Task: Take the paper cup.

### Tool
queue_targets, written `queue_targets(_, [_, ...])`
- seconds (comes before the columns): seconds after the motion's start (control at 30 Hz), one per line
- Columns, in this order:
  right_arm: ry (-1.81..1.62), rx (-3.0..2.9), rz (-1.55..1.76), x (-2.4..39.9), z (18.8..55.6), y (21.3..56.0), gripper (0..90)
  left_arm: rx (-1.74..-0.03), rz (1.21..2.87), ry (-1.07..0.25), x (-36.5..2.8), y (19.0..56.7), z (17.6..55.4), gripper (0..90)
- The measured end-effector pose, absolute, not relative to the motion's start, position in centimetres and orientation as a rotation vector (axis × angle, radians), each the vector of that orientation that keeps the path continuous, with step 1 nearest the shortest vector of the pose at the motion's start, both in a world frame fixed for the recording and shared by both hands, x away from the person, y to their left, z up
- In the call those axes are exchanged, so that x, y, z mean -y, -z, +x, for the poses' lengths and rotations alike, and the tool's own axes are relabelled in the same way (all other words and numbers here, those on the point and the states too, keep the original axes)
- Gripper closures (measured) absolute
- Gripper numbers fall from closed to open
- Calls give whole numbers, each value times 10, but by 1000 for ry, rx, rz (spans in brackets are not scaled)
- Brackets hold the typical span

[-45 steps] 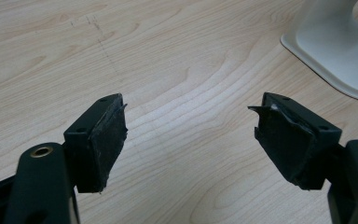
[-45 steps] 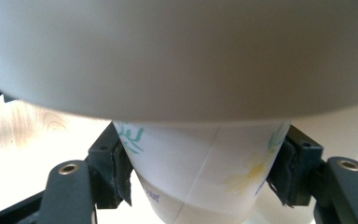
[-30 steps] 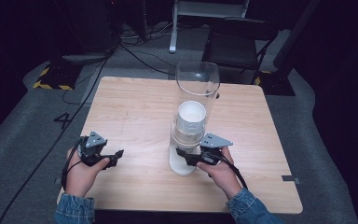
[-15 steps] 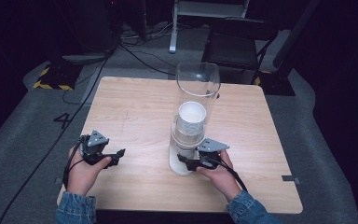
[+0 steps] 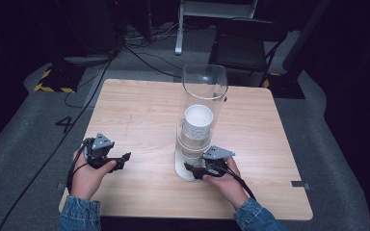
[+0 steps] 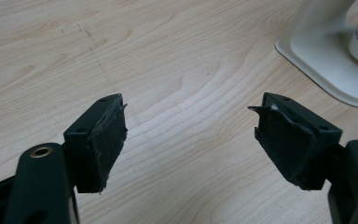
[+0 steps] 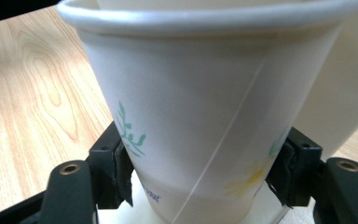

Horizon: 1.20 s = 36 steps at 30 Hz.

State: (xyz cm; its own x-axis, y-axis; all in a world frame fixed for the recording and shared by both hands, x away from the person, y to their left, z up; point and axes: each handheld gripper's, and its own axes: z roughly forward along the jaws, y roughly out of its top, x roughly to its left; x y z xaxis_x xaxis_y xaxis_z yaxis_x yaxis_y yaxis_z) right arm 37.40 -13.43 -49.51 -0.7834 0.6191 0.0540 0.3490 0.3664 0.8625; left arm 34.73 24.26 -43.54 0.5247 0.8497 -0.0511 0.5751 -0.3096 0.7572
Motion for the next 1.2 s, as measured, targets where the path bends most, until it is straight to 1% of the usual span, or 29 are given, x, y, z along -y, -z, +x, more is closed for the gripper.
queue_targets(0.23, [-1369, -2351, 863, 135, 373, 501, 338, -1153, 2020, -470, -242, 435, 349, 243])
queue_targets(0.63, [-1344, -2337, 864, 142, 368, 497, 337, -1148, 2028, -455, -239, 436, 354, 242])
queue_targets(1.2, [-1259, -2287, 889, 172, 357, 489, 337, -1112, 2042, -434, -224, 437, 370, 232])
